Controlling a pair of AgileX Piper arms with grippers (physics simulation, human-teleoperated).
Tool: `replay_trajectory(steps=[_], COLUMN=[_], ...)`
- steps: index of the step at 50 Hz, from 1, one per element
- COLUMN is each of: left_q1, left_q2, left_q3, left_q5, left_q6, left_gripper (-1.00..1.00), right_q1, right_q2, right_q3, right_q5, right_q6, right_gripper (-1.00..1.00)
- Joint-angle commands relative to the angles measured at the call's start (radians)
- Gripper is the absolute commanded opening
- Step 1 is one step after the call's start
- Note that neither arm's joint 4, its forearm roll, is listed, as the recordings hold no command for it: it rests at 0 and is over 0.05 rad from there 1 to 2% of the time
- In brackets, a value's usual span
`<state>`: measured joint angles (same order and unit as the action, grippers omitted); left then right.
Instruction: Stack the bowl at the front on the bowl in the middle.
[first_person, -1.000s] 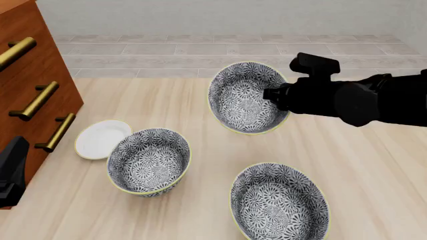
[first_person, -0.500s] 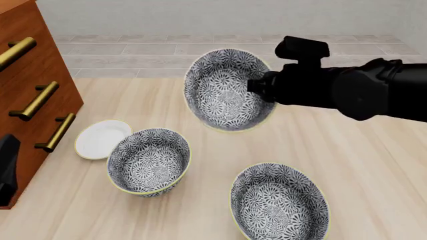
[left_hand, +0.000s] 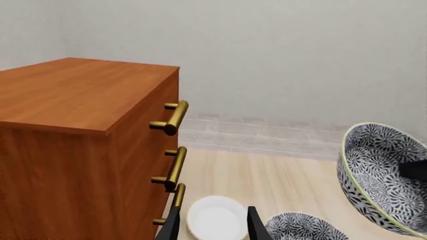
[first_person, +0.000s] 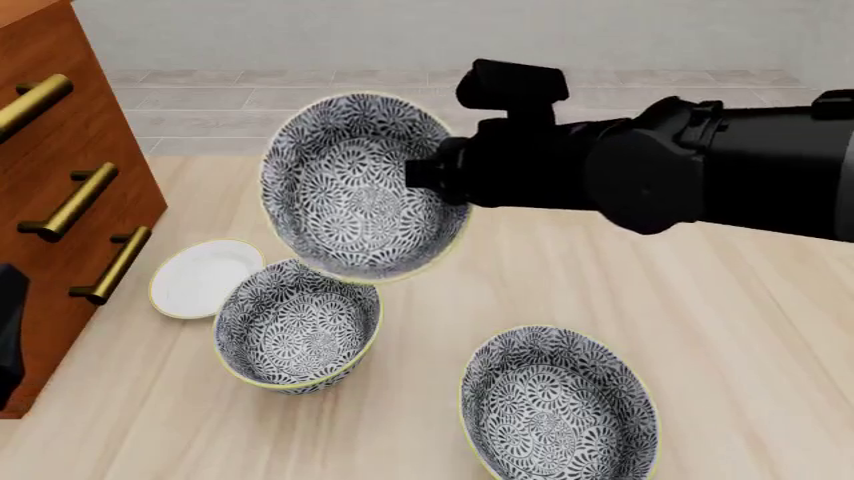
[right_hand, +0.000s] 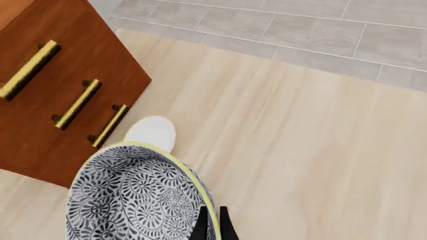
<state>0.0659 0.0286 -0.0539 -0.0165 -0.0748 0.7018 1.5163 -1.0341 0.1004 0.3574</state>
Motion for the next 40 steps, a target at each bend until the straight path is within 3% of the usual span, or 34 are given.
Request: replay_trajectory(steps=[1, 14, 40], left_q1=[0.003, -0.003, -0.005], left_q2=[-0.014, -0.022, 0.002], left_q3=[-0.008, -0.018, -0.022], left_q5=[0.018, 0.033, 0.01], left_q6=[-0.01, -0.015, -0.006], left_gripper=[1.0, 1.0, 1.0], right_q1=[0.091, 0.129, 0.135], right_q2=[0.061, 0.154, 0.267], right_q3=[-0.095, -0.199, -0.267], right_q5=[0.019, 0.041, 0.047], right_q6=[0.018, 0.023, 0.015], right_gripper=[-1.0, -1.0, -1.0])
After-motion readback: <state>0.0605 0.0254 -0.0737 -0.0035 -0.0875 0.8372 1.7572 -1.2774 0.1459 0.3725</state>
